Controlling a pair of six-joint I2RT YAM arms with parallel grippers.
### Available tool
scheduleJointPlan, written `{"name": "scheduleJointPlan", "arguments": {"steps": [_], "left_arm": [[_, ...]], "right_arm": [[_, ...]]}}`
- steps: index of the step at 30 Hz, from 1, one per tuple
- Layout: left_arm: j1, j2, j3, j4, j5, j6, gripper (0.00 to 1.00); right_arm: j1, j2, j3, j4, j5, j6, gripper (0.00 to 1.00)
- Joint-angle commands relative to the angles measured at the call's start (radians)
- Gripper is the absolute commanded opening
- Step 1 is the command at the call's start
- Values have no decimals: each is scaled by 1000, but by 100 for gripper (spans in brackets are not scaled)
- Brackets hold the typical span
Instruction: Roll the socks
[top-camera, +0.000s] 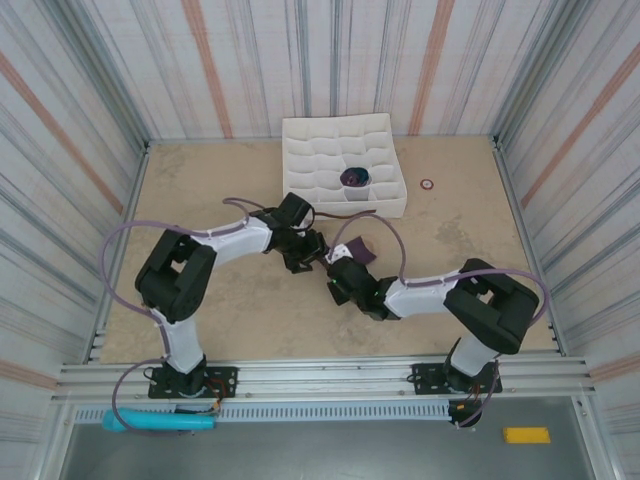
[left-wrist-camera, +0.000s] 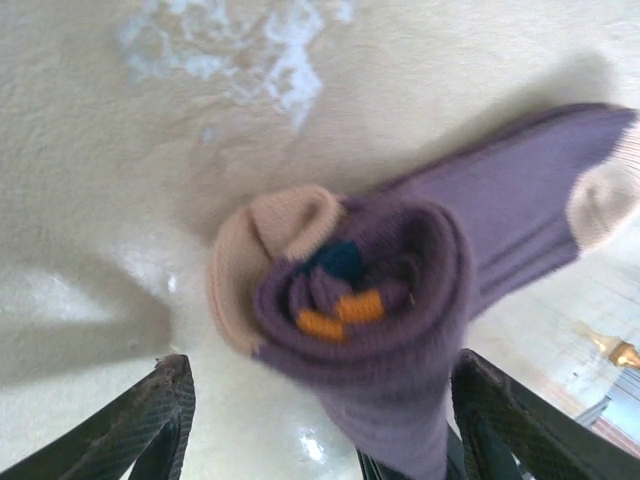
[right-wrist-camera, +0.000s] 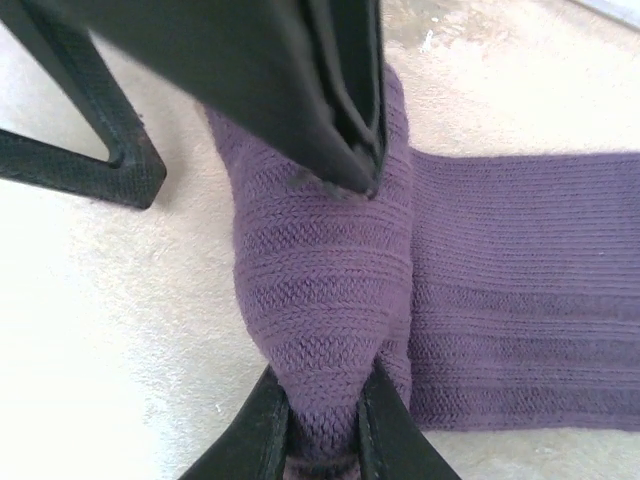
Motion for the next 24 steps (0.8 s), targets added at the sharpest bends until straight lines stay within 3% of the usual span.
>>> {"name": "scheduleJointPlan", "arguments": {"steps": [1,13,24], "left_arm": [[-11,-91,-29,66,-27,-1,71],[-18,-173,-97,183,-65,22,71],[-58,-126,-95,188,-88,27,64]], "right_arm": [[-78,19,-84,-104,-257,122,0],[-373,33,-179,13,-737,321,0],[-522,65,-222,16,-875,492,0]]}}
